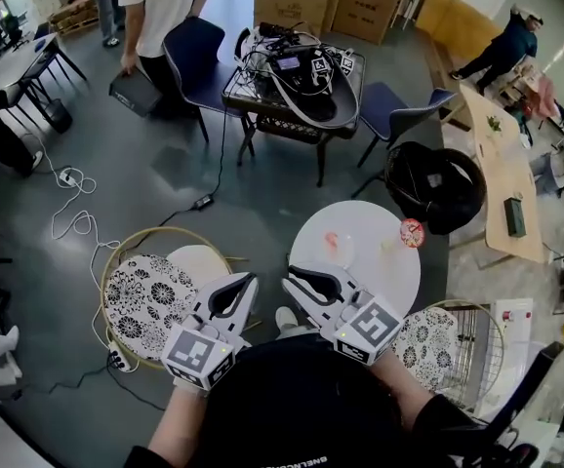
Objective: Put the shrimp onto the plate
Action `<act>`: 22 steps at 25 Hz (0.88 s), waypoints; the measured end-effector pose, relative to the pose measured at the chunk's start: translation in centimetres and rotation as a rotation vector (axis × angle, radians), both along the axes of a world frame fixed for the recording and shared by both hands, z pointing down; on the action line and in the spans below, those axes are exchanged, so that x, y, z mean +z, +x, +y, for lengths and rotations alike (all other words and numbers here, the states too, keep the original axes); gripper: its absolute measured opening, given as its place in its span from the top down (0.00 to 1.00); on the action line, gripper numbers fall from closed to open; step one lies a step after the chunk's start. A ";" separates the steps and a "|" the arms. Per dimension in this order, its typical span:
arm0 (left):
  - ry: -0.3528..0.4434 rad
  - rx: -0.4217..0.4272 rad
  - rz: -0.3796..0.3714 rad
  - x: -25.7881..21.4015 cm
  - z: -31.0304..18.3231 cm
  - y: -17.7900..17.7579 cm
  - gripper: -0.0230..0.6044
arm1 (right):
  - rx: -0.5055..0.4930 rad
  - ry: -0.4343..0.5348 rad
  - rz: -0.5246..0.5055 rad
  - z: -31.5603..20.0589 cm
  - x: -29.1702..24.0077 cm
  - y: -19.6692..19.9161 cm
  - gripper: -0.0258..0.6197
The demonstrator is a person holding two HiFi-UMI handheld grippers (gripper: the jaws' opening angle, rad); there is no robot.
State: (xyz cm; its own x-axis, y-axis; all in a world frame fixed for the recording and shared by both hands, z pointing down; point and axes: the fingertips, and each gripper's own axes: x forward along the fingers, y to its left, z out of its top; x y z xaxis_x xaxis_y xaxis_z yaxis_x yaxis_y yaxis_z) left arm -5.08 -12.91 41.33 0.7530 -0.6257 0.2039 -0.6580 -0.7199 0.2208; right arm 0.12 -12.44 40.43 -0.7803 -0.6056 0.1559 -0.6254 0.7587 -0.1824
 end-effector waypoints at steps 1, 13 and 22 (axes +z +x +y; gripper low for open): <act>0.006 0.010 0.007 -0.3 0.0 0.0 0.96 | -0.002 0.023 -0.014 0.2 -0.7 -0.2 0.86; 0.069 0.055 0.065 -3.5 0.4 -0.9 0.96 | 0.016 0.180 -0.080 2.2 -4.9 -1.5 0.90; 0.067 0.039 0.077 -3.7 0.5 -2.3 0.96 | 0.026 0.166 -0.083 2.2 -4.7 -2.1 0.90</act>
